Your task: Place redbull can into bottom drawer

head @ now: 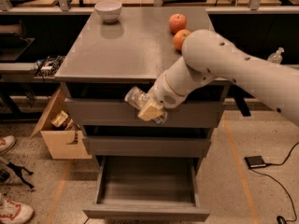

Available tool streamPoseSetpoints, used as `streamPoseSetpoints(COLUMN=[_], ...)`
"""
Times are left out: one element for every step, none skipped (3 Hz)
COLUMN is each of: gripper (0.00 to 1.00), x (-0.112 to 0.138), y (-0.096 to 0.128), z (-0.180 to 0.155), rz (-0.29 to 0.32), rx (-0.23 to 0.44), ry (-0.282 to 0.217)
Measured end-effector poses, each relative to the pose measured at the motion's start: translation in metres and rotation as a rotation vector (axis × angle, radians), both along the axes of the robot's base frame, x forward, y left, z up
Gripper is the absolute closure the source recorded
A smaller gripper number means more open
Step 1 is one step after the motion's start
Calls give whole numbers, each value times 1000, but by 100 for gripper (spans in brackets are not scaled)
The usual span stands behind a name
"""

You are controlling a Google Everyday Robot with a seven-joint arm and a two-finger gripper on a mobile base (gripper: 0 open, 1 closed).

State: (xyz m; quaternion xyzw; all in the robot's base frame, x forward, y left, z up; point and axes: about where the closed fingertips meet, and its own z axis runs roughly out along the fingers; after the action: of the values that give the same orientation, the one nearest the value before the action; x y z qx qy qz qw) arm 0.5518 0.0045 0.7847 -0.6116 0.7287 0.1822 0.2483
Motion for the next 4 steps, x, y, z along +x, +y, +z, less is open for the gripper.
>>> streamPoseSetpoints(gripper=[100, 100, 100, 100], x=[-19, -25, -25, -25], y=[1, -3, -3, -3], z=[-73, -85, -84, -99], rz=[42, 53, 52, 40], rx=[-130, -159, -156, -166], ry=[61, 68, 68, 96])
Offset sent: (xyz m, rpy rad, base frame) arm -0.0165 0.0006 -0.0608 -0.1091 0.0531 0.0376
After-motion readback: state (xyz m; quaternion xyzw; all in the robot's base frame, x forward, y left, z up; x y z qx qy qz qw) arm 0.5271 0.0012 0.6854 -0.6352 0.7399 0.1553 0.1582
